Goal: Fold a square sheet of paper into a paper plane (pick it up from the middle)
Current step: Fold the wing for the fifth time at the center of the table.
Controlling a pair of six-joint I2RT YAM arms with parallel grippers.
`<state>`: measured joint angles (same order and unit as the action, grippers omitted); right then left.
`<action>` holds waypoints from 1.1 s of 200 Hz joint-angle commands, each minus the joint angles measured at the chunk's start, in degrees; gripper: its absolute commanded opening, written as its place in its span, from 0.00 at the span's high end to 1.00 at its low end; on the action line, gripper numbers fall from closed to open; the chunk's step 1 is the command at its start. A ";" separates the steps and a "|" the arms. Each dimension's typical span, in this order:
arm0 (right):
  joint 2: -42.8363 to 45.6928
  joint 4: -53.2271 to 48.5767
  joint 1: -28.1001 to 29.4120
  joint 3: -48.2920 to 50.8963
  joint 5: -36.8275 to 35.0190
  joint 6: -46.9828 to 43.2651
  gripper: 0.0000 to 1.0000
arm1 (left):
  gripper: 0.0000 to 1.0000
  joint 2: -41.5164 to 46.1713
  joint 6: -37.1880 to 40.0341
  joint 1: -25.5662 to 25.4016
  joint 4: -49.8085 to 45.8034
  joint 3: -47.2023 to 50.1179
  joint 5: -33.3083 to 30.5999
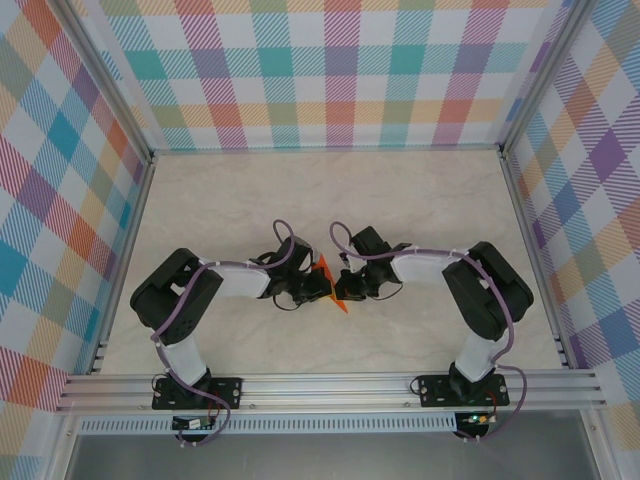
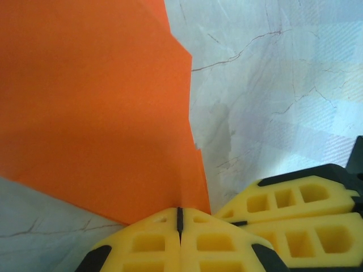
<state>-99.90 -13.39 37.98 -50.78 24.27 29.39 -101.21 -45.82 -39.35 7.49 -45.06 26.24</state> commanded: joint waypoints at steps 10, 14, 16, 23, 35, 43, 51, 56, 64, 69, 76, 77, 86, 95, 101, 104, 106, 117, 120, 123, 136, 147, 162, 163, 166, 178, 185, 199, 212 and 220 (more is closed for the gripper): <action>3.50 -1.11 0.34 0.28 2.63 0.48 0.92 | 1.00 -1.51 0.10 -0.42 -4.68 1.27 -5.68; 3.45 -0.99 0.34 0.33 2.92 0.50 0.92 | 1.00 -1.53 0.04 -0.45 -4.65 1.22 -5.63; 3.30 -0.93 0.34 0.40 3.07 0.47 0.92 | 1.00 -1.58 0.10 -0.46 -4.60 1.27 -5.64; 2.78 -0.79 0.34 0.57 3.64 0.48 0.92 | 1.00 -1.58 0.11 -0.41 -4.57 1.29 -5.67; 1.63 -0.57 0.34 0.77 4.18 0.64 0.92 | 1.00 -1.54 0.12 -0.42 -4.45 1.28 -5.54; 0.72 -0.73 0.34 0.64 4.20 0.66 0.92 | 1.00 -1.54 0.20 -0.45 -4.41 1.28 -5.50; 0.11 -0.56 0.34 0.76 4.29 0.59 0.92 | 1.00 -1.56 0.25 -0.46 -4.41 1.29 -5.50; -0.30 -0.58 0.27 0.77 4.44 0.67 0.92 | 1.00 -1.54 0.28 -0.44 -4.41 1.29 -5.50; -0.83 -1.05 0.34 0.76 3.99 0.66 0.92 | 1.00 -1.45 0.22 -0.46 -4.39 1.29 -5.50; -1.22 -1.32 0.34 0.69 3.86 0.52 0.92 | 1.00 -1.37 0.24 -0.46 -4.41 1.29 -5.56; -1.79 -1.77 0.34 0.66 3.85 0.15 0.92 | 1.00 -1.29 0.25 -0.46 -4.41 1.28 -5.61; -1.84 -1.79 0.34 0.68 3.76 0.19 0.92 | 1.00 -1.28 0.27 -0.42 -4.41 1.28 -5.60; -2.26 -2.24 0.34 1.01 3.47 0.06 0.92 | 1.00 -1.27 0.25 -0.46 -4.37 1.16 -5.50; -2.80 -2.63 0.34 1.42 3.11 -0.18 0.92 | 1.00 -1.27 0.17 -0.46 -4.16 1.23 -5.58; -3.00 -2.95 0.34 1.67 2.85 -0.31 0.92 | 1.00 -1.27 0.18 -0.46 -4.08 1.21 -5.59; -3.10 -3.17 0.34 1.82 2.76 -0.39 0.93 | 1.00 -1.34 0.14 -0.40 -4.02 1.28 -5.59; -3.15 -3.28 0.34 1.92 2.61 -0.43 0.93 | 1.00 -1.35 0.19 -0.44 -3.98 1.35 -5.59; -3.36 -3.88 0.34 2.51 1.65 -0.67 0.93 | 1.00 -1.33 0.09 -0.40 -3.80 1.38 -5.67; -3.37 -4.04 0.34 2.65 1.30 -0.65 0.93 | 1.00 -1.36 0.06 -0.40 -3.73 1.35 -5.67; -3.41 -4.33 0.34 2.72 1.02 -0.78 0.93 | 1.00 -1.36 -0.03 -0.33 -3.67 1.37 -5.67; -3.47 -5.41 0.34 3.10 -0.57 -1.12 0.93 | 1.00 -1.04 0.02 -0.37 -3.43 1.30 -5.83; -3.57 -6.34 0.33 3.23 -1.71 -1.38 0.93 | 1.00 -0.75 0.10 -0.13 -3.43 1.17 -6.19; -3.57 -7.25 0.34 3.25 -2.79 -1.70 0.93 | 1.00 -0.35 0.36 0.84 -3.62 0.73 -6.65; -3.56 -7.35 0.34 3.24 -2.90 -1.74 0.93 | 1.00 -0.33 0.37 0.94 -3.66 0.70 -6.64; -3.49 -7.45 0.30 3.32 -2.98 -1.77 0.93 | 1.00 -0.37 0.46 1.16 -3.69 0.61 -6.60; -3.48 -7.79 0.35 3.48 -3.28 -2.05 0.93 | 1.00 -0.35 1.52 2.67 -4.15 0.02 -6.51; -3.53 -7.90 0.34 3.61 -3.46 -2.15 0.93 | 1.00 -0.61 2.19 3.63 -4.40 -0.54 -6.40; -3.56 -8.13 0.33 3.67 -3.78 -2.31 0.93 | 1.00 -1.23 3.64 5.55 -4.17 -1.30 -5.45; -3.77 -8.30 0.39 3.72 -3.97 -2.33 0.93 | 1.00 -2.21 5.59 7.05 -4.08 -2.14 -4.30; -3.86 -8.11 0.37 3.82 -4.08 -2.32 0.93 | 1.00 -3.03 6.75 7.90 -4.28 -2.65 -3.82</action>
<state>-101.47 -13.58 37.85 -50.09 26.15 28.53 -101.45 -43.59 -35.48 6.46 -46.09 26.04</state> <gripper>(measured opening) 0.069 0.040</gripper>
